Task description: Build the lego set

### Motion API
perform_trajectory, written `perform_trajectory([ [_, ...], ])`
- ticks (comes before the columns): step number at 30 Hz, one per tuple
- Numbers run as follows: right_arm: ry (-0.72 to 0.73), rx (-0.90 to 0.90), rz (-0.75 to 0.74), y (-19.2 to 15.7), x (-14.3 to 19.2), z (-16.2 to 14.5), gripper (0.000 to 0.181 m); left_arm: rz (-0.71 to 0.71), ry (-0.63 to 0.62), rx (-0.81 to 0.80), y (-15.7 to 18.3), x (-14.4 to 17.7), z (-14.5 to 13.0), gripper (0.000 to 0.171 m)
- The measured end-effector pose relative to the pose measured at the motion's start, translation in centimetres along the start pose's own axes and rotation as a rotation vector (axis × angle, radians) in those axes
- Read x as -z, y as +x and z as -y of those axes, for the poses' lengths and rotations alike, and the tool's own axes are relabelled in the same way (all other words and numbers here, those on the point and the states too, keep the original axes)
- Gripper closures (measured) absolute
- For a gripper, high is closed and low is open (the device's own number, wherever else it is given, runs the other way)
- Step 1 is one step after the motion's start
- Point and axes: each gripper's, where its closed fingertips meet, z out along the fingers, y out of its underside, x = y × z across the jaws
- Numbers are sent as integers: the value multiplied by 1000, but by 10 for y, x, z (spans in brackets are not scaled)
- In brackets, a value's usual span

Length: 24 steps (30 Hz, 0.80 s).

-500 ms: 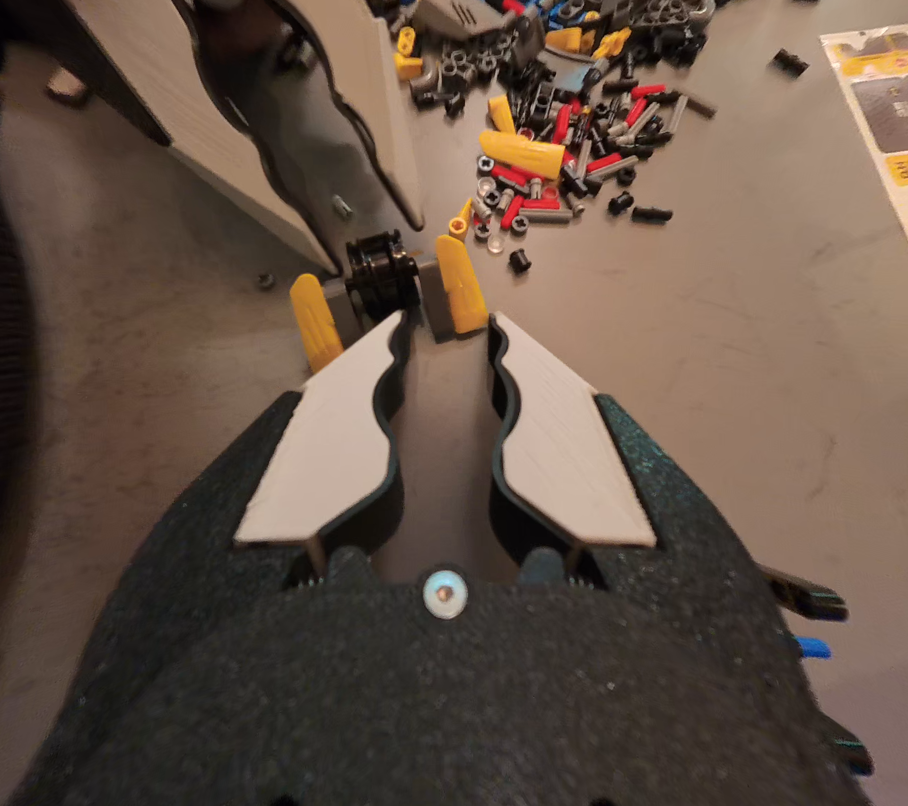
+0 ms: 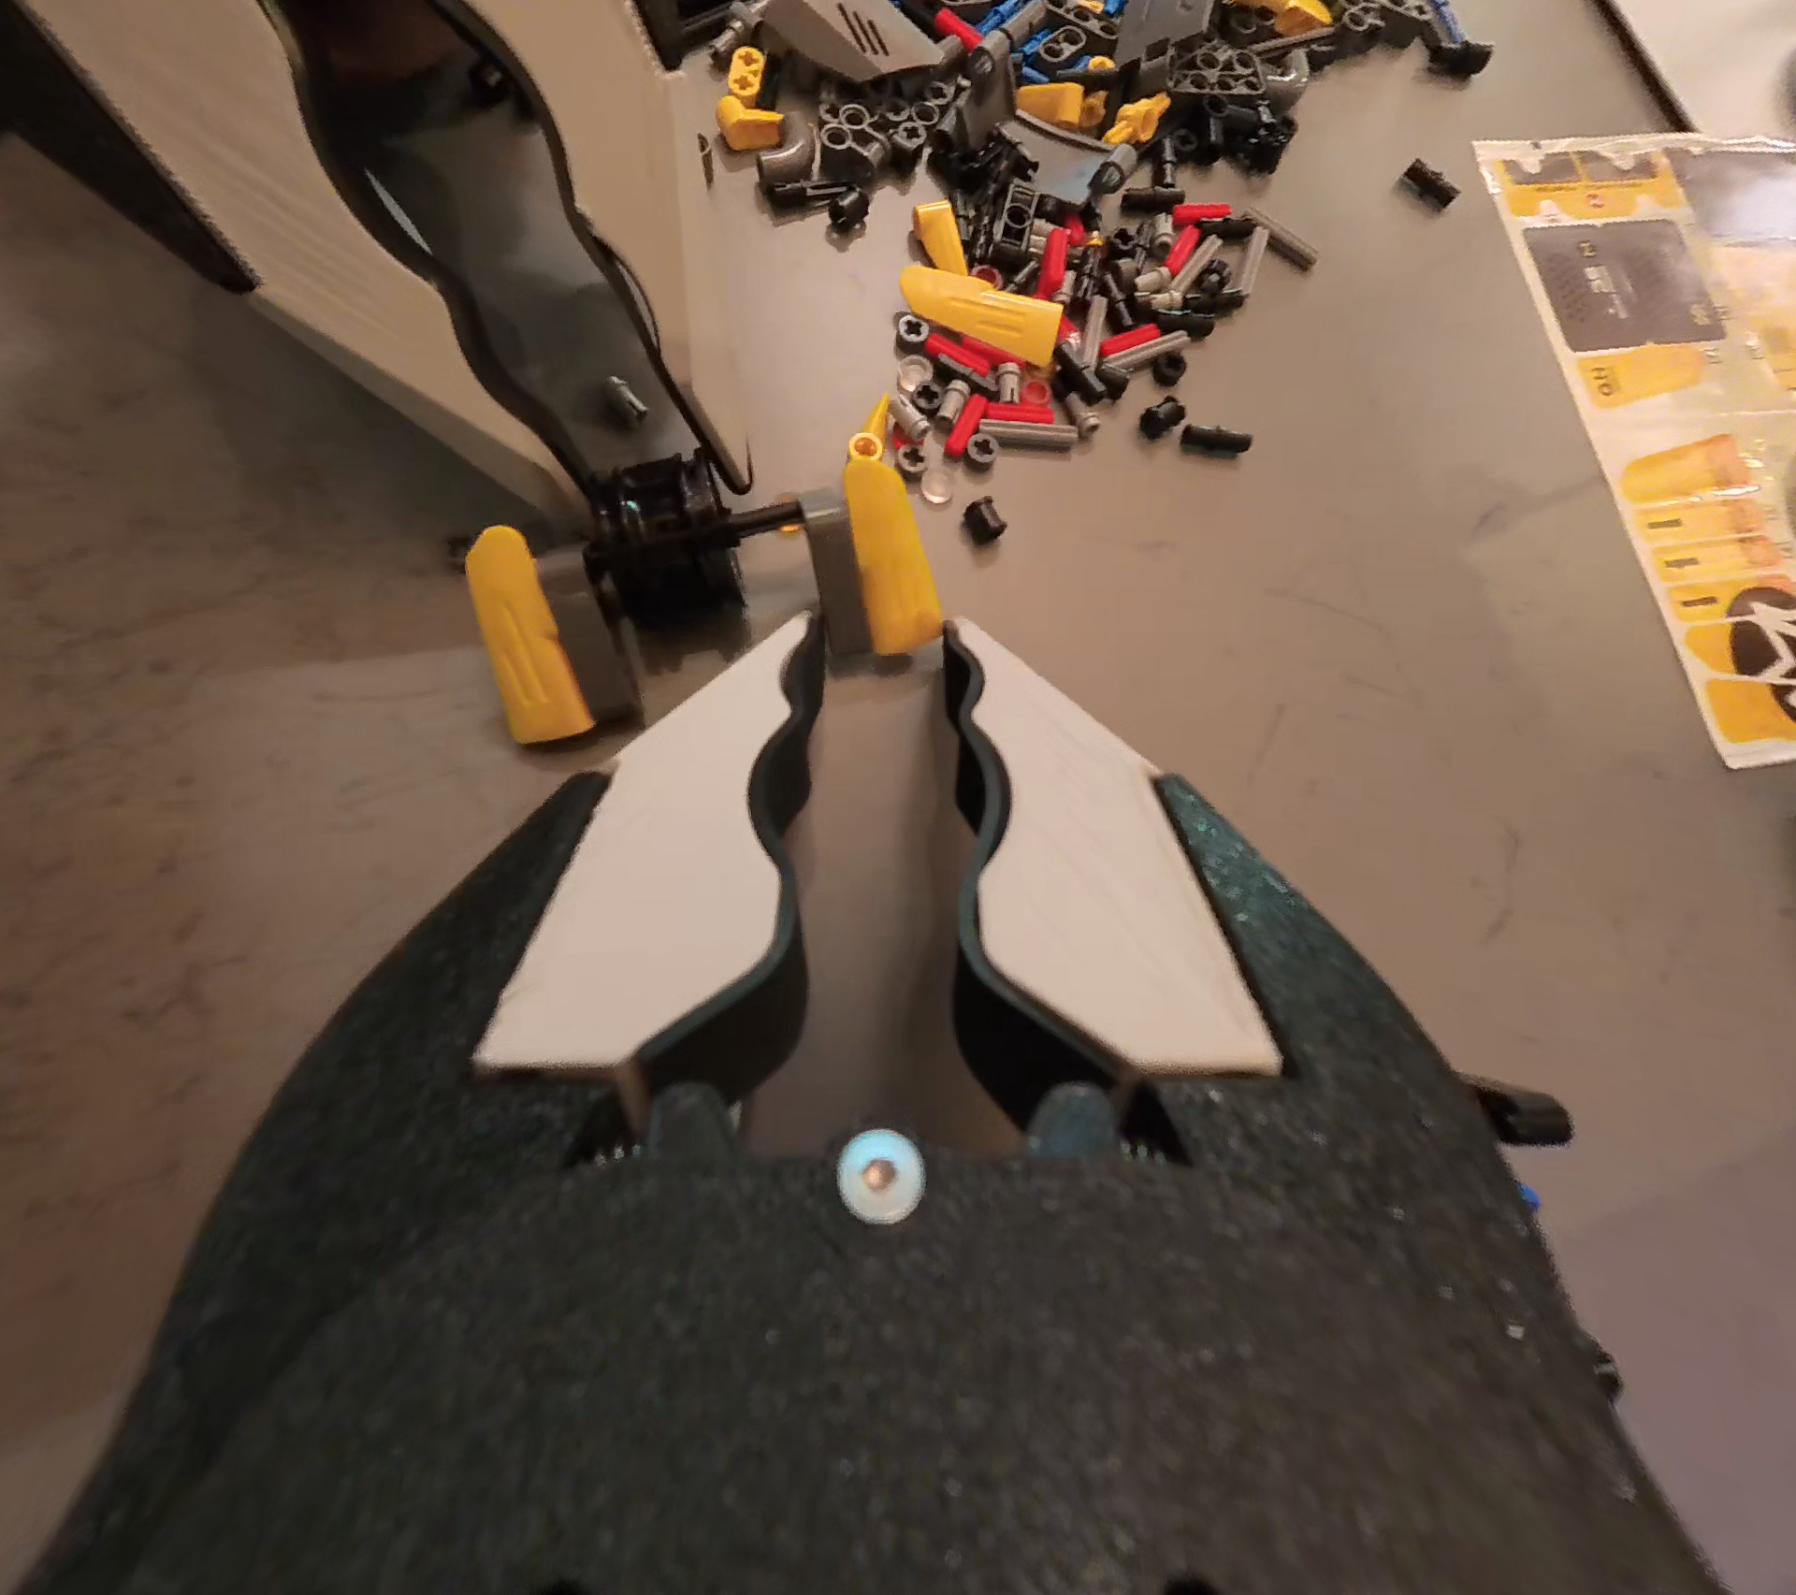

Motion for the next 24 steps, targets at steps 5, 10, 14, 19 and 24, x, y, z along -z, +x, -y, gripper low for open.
perform_trajectory([
  [5, -23, 51, -55, 9, 6, -7, 158, 2, 0, 1, 0, 0, 0, 152],
  [10, -58, 62, -69, 17, 16, -14, 158, 9, 1, -9, 0, 0, 0, 150],
  [14, -62, 37, -32, 16, 17, -17, 139, 9, 1, -6, 0, 0, 0, 150],
  [19, 98, 2, 191, -23, 30, 13, 140, 19, 0, -5, -1, 0, 0, 148],
  [24, 52, -29, 361, -59, 21, 9, 140, 12, -7, -2, -1, -1, -1, 151],
])
